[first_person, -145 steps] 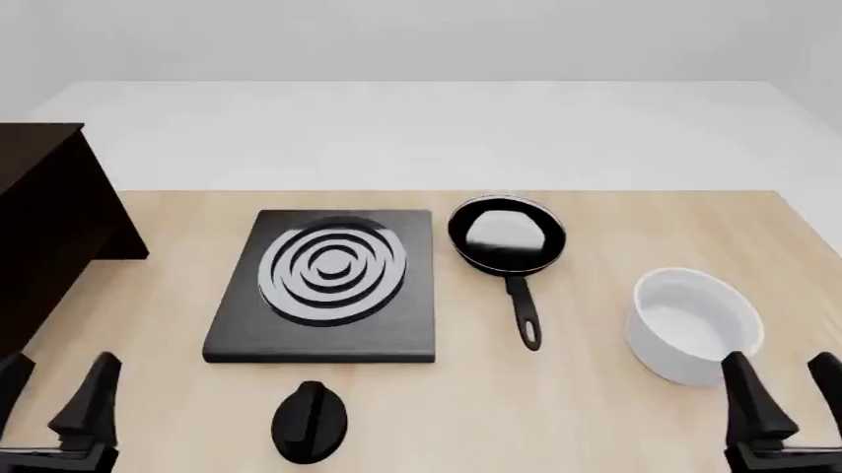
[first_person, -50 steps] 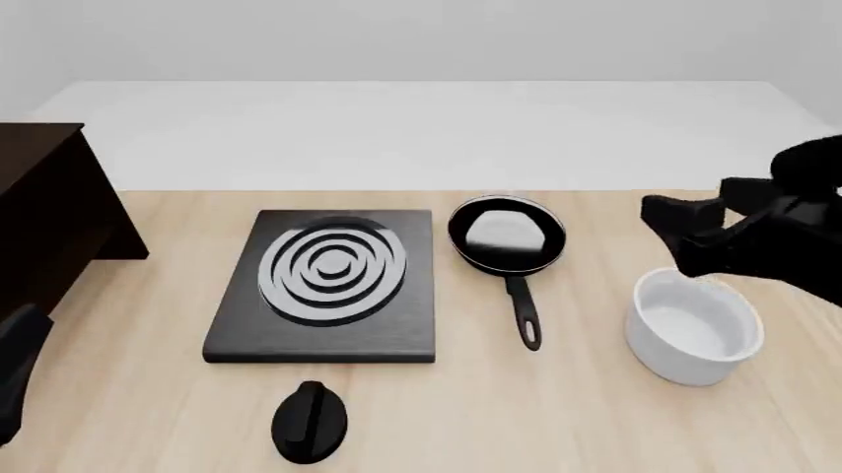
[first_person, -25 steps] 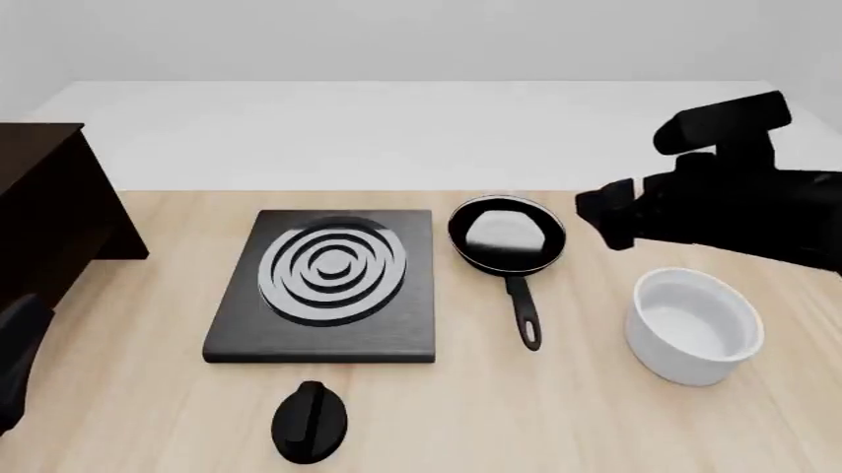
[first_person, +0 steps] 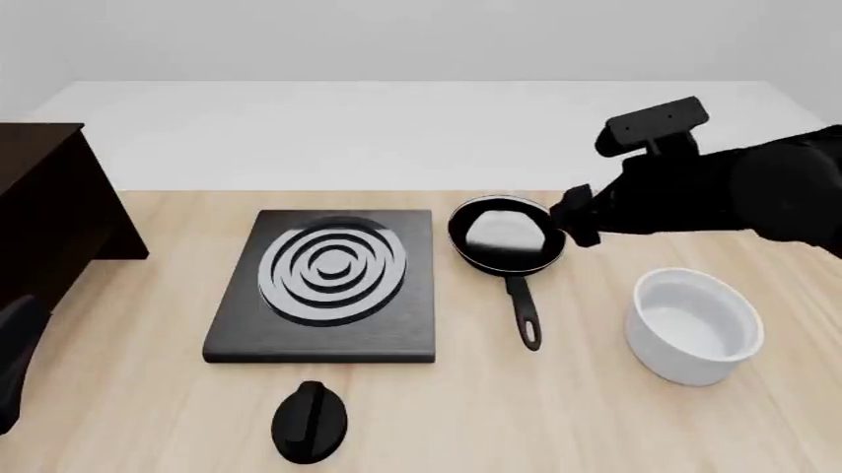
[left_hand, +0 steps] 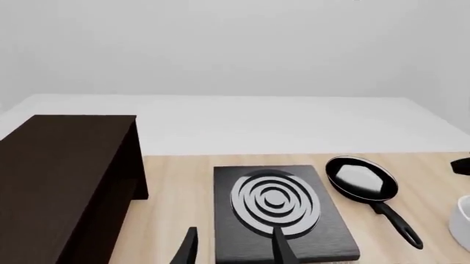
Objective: Put the frying pan on the cabinet shelf.
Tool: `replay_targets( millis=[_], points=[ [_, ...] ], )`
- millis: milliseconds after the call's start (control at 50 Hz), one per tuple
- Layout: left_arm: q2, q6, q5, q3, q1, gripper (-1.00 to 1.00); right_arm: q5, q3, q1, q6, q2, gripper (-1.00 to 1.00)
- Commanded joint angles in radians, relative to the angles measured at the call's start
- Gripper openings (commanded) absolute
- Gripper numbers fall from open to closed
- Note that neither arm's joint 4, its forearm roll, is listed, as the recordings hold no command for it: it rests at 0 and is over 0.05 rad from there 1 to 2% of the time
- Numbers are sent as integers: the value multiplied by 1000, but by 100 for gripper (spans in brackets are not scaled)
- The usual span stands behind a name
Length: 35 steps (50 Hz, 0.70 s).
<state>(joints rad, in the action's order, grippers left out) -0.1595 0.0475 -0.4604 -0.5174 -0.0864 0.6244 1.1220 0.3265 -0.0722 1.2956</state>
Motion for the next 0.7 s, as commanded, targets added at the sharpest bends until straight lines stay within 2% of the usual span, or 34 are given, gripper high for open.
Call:
replay_targets(
  millis=[20, 80, 120, 160, 240, 340, 500, 580, 660, 680, 700],
  points=[
    [8, -8, -8, -9, -13, 100, 34, 60, 9, -42, 141, 100],
    [13, -13, -3, 4, -18, 100, 33, 74, 13, -37, 174, 100],
    [15, -47, 2, 16, -20, 100, 39, 80, 10, -38, 189, 100],
    [16, -40, -3, 11, -19, 100, 45, 83, 17, -26, 200, 100],
    [13, -38, -8, 0, -15, 100, 51, 65, 18, -57, 219, 100],
    [16, -38, -12, -2, -20, 100, 80, 77, 32, -50, 233, 100],
    [15, -40, -18, -8, -30, 100, 97, 69, 41, -71, 257, 100],
    [15, -46, -30, -22, -33, 100, 109, 100, 48, -21, 275, 100],
    [12, -46, -32, -28, -34, 100, 110, 85, 56, -17, 294, 100],
    [12, -46, -32, -26, -35, 100, 111, 80, 67, 0, 298, 100],
    [13, -45, -32, -24, -36, 100, 112, 75, 91, 49, 303, 100]
  ],
)
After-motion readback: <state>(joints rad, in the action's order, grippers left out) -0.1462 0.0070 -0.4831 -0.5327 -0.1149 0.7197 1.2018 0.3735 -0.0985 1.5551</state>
